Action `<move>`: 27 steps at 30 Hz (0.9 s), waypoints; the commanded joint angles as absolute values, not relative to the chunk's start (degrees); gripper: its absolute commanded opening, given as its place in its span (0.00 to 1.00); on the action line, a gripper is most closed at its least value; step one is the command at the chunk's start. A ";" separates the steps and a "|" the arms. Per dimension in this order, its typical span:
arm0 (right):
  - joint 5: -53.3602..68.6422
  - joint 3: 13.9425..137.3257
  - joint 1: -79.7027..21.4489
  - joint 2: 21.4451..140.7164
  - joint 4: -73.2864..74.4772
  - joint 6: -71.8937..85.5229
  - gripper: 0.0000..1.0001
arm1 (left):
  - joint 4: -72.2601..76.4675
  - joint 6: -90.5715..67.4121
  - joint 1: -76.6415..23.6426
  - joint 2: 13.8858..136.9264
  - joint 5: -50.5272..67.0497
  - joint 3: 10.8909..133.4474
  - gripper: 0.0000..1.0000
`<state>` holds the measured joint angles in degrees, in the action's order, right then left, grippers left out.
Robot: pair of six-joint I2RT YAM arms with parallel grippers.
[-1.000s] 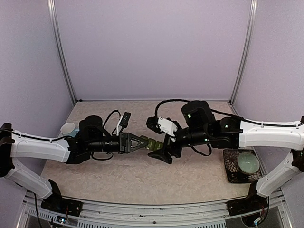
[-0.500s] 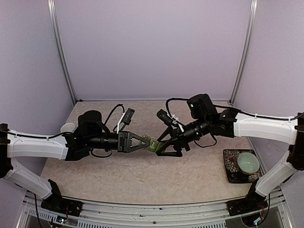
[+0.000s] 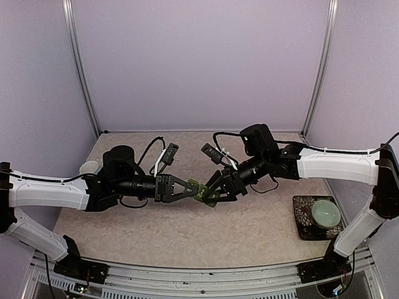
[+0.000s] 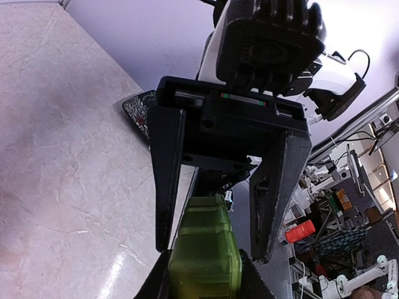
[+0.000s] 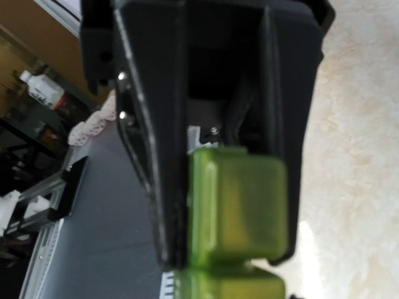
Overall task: Sort the pills into containers
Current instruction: Pass from the left arm to the right
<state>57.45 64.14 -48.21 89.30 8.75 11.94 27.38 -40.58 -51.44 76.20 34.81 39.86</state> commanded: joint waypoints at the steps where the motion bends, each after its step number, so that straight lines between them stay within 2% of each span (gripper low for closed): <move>1: 62.10 65.32 -47.81 91.06 5.26 15.09 0.51 | 27.86 -39.57 -51.86 74.89 35.87 41.49 0.21; 4: 63.28 65.15 -47.81 91.52 4.53 15.80 0.39 | 27.94 -39.53 -51.86 74.83 35.94 41.49 0.21; 7: 63.82 65.28 -47.77 92.11 4.46 16.22 0.31 | 27.95 -39.29 -51.94 74.88 36.03 41.48 0.21; 9: 64.65 65.24 -47.81 92.52 4.34 16.73 0.21 | 28.10 -39.12 -51.99 74.88 36.10 41.41 0.25; 10: 65.21 65.23 -47.80 92.66 4.08 17.10 0.16 | 28.19 -38.97 -52.03 74.86 36.12 41.40 0.30; 13: 66.95 64.84 -47.77 92.81 2.52 19.31 0.03 | 28.45 -38.78 -52.03 74.69 35.93 40.95 0.55; 18: 68.76 61.83 -47.80 90.58 -5.21 28.18 0.00 | 29.03 -37.12 -51.87 70.86 33.28 38.52 0.97; 21: 69.15 55.46 -47.77 88.04 -19.27 41.52 0.00 | 32.96 -35.68 -51.55 65.89 32.31 34.55 0.99; 23: 68.43 49.98 -47.79 86.71 -38.21 53.92 0.00 | 36.37 -34.42 -51.50 62.12 31.02 31.52 0.99; 27: 63.74 42.04 -48.32 86.29 -65.31 75.04 0.00 | 39.80 -30.71 -51.61 57.34 28.79 27.81 0.99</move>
